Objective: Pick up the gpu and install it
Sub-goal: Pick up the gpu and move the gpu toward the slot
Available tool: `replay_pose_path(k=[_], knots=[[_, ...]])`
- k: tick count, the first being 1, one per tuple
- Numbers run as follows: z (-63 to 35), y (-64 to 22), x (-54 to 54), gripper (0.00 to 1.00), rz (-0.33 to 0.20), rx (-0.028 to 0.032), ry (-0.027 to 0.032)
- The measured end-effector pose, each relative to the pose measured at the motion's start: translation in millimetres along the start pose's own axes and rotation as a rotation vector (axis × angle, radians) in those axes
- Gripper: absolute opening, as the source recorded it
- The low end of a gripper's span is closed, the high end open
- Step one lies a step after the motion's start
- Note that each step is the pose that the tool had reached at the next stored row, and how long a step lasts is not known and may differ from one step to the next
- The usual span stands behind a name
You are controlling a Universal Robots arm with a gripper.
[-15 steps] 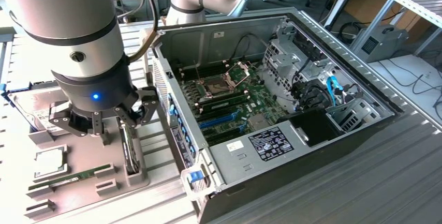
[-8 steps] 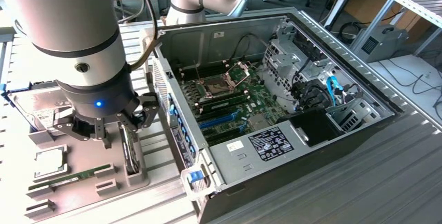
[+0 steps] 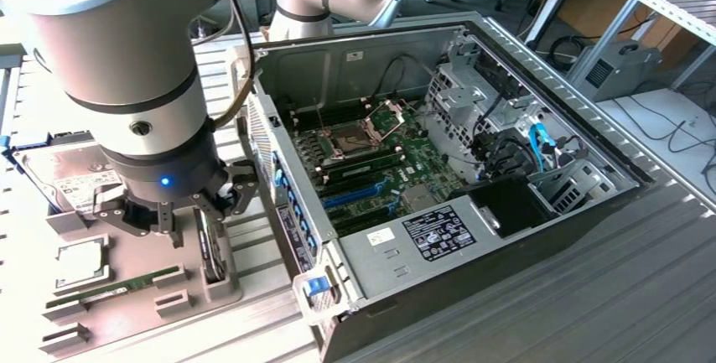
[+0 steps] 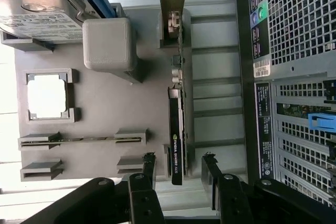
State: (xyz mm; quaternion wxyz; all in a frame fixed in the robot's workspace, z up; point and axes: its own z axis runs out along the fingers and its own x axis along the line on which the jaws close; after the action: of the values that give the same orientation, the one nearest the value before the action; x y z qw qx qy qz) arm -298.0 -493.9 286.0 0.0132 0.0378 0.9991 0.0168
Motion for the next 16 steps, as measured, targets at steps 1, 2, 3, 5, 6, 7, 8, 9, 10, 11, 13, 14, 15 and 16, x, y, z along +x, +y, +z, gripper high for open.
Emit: replay_pose_path(k=[1,2,3,5,6,7,8,9,10,11,13,14,15,16], knots=[[1.2,0.0,0.0,0.48,0.0,0.0,0.0],[1.4,0.0,0.0,0.48,0.0,0.0,0.0],[1.6,-0.1,0.0,0.48,0.0,0.0,0.0001],[2.1,-0.1,0.1,0.48,0.0,0.0001,0.0001],[2.4,-0.1,0.1,0.48,0.0,0.0,0.0],[2.6,-0.1,0.1,0.48,0.0,0.0,0.0],[2.8,-0.1,0.1,0.48,0.0,0.0,0.0],[3.0,-0.1,0.1,0.48,0.0,0.0,0.0],[3.5,-0.1,0.1,0.48,0.0,0.0,0.0],[3.9,-0.1,0.1,0.48,0.0,0.0,0.0],[4.5,-0.1,0.1,0.48,0.0,0.0,0.0],[4.9,-0.2,0.1,0.48,0.0,0.0,0.0],[5.3,-0.2,0.2,0.48,0.0,0.0,0.0],[5.6,-0.2,0.2,0.48,0.0,0.0,0.0]])
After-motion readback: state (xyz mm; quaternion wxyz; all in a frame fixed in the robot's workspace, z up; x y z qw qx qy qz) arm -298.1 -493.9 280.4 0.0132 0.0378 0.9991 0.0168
